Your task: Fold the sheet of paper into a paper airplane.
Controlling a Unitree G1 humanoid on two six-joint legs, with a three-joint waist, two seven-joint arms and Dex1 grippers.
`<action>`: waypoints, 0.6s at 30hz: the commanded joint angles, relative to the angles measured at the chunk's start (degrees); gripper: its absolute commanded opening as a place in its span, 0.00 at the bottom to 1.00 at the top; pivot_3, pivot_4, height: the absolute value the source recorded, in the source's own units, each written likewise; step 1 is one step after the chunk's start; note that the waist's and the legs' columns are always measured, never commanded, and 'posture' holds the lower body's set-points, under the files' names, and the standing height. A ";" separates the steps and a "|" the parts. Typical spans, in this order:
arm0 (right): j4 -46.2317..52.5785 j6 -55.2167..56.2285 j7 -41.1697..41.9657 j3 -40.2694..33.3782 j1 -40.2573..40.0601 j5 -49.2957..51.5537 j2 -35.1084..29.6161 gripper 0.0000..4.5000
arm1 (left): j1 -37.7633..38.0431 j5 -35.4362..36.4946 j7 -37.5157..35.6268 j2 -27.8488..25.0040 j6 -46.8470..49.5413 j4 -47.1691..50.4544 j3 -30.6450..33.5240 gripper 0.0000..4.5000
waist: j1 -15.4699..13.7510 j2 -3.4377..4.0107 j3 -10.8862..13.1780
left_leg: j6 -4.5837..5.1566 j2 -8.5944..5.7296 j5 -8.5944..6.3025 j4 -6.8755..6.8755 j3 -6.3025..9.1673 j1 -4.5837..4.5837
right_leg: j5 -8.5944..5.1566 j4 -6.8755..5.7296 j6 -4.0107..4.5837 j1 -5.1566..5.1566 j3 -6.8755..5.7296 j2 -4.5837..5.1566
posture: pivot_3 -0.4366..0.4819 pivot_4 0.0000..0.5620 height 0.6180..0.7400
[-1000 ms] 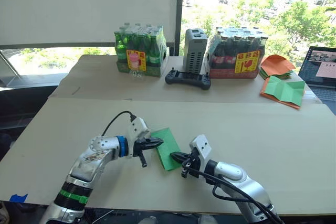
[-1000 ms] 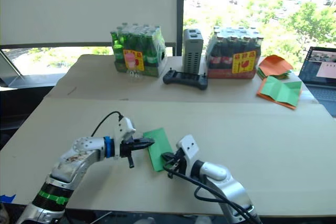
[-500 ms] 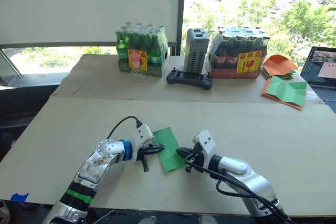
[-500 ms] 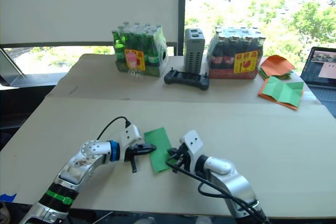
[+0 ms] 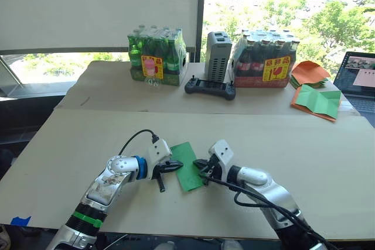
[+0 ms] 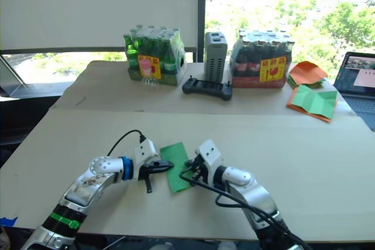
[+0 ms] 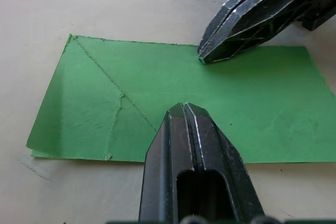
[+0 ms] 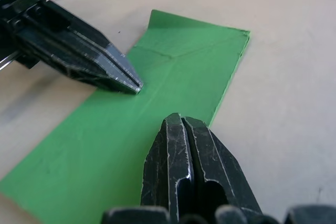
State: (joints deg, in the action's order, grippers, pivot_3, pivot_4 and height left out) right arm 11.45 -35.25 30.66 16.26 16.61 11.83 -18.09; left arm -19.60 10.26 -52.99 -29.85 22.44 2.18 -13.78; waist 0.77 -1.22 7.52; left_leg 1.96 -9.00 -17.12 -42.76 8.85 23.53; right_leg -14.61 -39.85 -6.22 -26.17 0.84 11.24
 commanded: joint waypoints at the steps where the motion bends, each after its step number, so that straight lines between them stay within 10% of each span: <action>1: -4.40 0.00 -1.24 0.43 2.35 -1.89 1.35 0.01 | 0.50 -0.89 -0.25 -0.52 0.54 0.55 -0.96 0.00 | -0.03 0.00 0.00 | 0.00 0.00 0.00 0.00 0.00 0.00 | 0.00 0.00 0.00 0.00 0.00 0.00 | 0.48 0.27 0.47; 18: -16.72 5.47 -1.03 0.87 12.62 -4.95 5.71 0.01 | 0.80 -1.12 -0.46 -0.34 0.85 1.25 -1.03 0.00 | 0.06 0.00 0.00 | -0.01 -0.02 0.00 0.00 0.01 0.01 | 0.00 -0.04 0.00 -0.04 0.00 0.00 | 0.48 0.27 0.47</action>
State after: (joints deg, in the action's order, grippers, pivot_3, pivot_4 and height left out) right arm -4.30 -30.46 29.82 17.14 28.53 7.58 -12.94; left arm -19.47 9.58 -53.14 -29.86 22.58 2.91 -13.86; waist 0.83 -1.22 7.52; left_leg 1.95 -9.02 -17.12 -42.75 8.86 23.55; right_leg -14.61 -39.90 -6.22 -26.22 0.84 11.24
